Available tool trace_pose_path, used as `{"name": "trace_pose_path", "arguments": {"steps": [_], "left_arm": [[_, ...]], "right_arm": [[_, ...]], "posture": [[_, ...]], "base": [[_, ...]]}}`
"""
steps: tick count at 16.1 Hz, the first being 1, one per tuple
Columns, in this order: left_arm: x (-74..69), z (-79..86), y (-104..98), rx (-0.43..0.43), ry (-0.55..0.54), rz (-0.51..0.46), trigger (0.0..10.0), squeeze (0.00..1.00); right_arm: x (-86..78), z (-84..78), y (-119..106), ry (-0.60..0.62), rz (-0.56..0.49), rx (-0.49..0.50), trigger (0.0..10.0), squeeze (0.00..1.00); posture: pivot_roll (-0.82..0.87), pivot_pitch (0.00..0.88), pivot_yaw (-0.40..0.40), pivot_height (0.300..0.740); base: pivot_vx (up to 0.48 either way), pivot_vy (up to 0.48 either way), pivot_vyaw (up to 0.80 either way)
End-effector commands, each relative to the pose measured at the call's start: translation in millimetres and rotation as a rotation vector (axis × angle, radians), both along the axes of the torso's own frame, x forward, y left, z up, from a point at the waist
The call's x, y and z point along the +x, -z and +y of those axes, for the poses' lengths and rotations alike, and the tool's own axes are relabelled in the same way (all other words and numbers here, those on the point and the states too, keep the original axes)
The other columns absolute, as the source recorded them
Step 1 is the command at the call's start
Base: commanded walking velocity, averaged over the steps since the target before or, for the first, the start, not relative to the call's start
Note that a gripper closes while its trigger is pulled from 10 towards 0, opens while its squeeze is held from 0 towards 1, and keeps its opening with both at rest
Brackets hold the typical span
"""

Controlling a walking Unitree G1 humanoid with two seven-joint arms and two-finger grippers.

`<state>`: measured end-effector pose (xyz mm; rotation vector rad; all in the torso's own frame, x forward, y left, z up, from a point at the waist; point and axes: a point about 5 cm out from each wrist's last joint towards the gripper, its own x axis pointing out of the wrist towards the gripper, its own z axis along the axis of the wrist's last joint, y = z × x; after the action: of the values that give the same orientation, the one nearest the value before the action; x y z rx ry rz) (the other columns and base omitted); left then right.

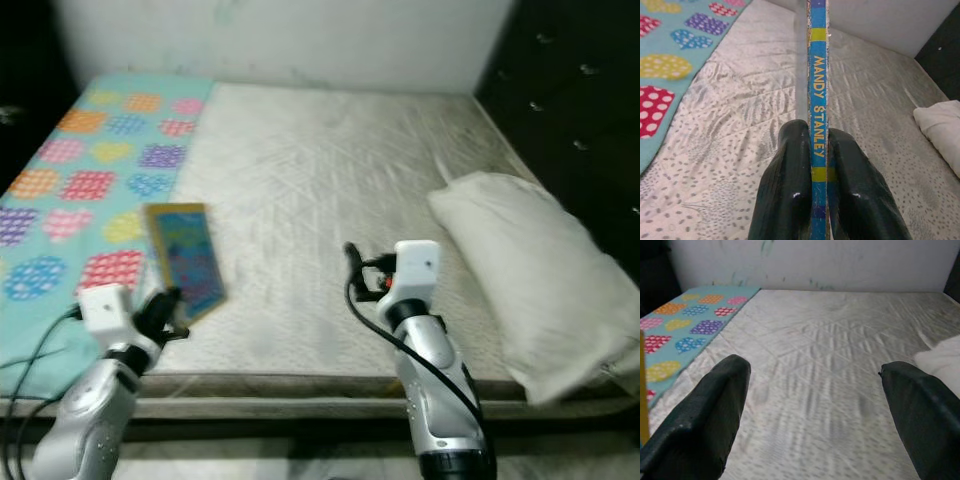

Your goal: Clean up the room

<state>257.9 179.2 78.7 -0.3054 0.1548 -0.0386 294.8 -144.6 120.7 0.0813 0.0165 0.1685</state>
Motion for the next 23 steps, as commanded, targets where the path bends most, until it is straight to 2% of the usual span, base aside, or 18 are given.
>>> {"name": "trace_pose_path", "arguments": {"steps": [1, 4, 5, 8, 19, 23], "left_arm": [[4.8, -7.3, -12.1, 0.000, 0.021, -0.058, 10.0, 0.00], [5.0, -7.9, -12.4, 0.004, 0.025, -0.058, 10.0, 0.00], [5.4, -8.1, -12.8, -0.028, 0.016, -0.064, 10.0, 0.00], [4.7, -10.3, -19.3, -0.015, 0.059, -0.120, 10.0, 0.00], [3.1, -13.4, -21.2, -0.031, 0.099, -0.144, 10.0, 0.00], [6.1, -9.3, -14.9, -0.049, 0.033, -0.084, 10.0, 0.00]], "right_arm": [[0.4, -8.2, -2.9, 0.020, -0.006, -0.014, 10.0, 0.00], [0.6, -8.2, -3.0, 0.020, -0.007, -0.016, 10.0, 0.00], [0.8, -8.2, -3.1, 0.021, -0.008, -0.016, 10.0, 0.00], [1.3, -8.7, -3.0, 0.022, -0.007, -0.018, 10.0, 0.00], [0.9, -8.7, -2.7, 0.025, -0.012, -0.030, 10.0, 0.00], [1.7, -9.4, -2.9, 0.032, -0.016, -0.031, 10.0, 0.00]], "posture": [[-0.14, 0.064, -0.008, 0.740], [-0.14, 0.061, -0.007, 0.740], [-0.14, 0.061, -0.007, 0.740], [-0.14, 0.059, -0.007, 0.740], [-0.14, 0.061, -0.006, 0.740], [-0.14, 0.058, -0.005, 0.740]], "base": [[0.000, 0.000, 0.00], [0.000, -0.480, 0.00], [0.000, 0.000, 0.00], [0.000, 0.000, 0.00], [0.461, 0.000, 0.00], [0.120, 0.000, 0.00]]}}
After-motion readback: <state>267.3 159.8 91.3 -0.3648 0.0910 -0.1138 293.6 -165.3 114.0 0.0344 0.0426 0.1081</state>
